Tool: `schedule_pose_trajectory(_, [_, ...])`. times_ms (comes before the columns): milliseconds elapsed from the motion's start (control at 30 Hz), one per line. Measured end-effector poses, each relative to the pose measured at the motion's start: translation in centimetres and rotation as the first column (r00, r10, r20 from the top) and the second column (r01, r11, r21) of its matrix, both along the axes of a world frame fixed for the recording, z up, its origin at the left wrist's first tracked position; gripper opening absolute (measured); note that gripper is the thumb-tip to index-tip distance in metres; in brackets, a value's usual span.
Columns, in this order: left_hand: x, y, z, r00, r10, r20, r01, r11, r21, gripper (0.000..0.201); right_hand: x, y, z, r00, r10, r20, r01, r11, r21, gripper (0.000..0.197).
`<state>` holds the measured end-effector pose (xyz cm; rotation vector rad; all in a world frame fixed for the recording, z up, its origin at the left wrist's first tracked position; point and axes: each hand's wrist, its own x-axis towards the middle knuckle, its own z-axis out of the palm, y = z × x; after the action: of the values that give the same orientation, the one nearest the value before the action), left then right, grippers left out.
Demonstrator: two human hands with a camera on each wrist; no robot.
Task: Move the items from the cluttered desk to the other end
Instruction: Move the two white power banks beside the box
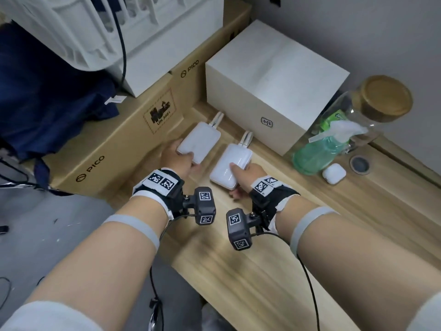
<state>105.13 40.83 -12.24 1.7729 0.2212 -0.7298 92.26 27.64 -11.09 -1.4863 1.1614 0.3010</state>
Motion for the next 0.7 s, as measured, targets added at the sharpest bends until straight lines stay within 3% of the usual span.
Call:
schedule_pose_trajectory(267, [1.4, 0.5, -0.2, 0.999, 0.041, -0.004, -0.041, 0.999, 0.012, 0.057, 3.4, 1.0, -0.2, 0.996, -0.005, 0.089, 0.006, 1.000, -0.018, 0.030])
schedule_pose_trajectory(367, [3.5, 1.6, -4.2, 0.998, 0.011, 0.057, -0.016, 0.996, 0.093, 0.058, 3.9, 1.5, 0.2, 0.988, -0.043, 0.148, 0.034, 0.997, 0.065, 0.032])
schedule_pose_trajectory(400, [3.4, 1.7, -3.7, 0.999, 0.000, 0.047, -0.004, 0.995, 0.099, 0.059, 3.9, 1.6, 0.4, 0.984, -0.053, 0.169, 0.038, 0.995, 0.090, 0.038])
schedule_pose_trajectory(500, [1.7, 1.2, 0.9, 1.000, -0.004, -0.020, 0.005, 0.999, 0.033, 0.031, 4.2, 1.9, 1.1, 0.974, -0.025, 0.227, -0.002, 0.993, 0.118, 0.044])
schedule_pose_trajectory(633, [1.1, 1.2, 1.9, 0.996, 0.078, -0.054, -0.081, 0.995, -0.060, 0.037, 4.7, 2.4, 1.6, 0.964, 0.039, 0.262, -0.065, 0.994, 0.090, 0.051])
schedule_pose_trajectory(700, [0.8, 1.3, 1.9, 0.990, 0.112, -0.089, -0.122, 0.986, -0.115, 0.029, 4.6, 2.3, 1.5, 0.962, -0.013, 0.273, -0.019, 0.994, 0.112, 0.034])
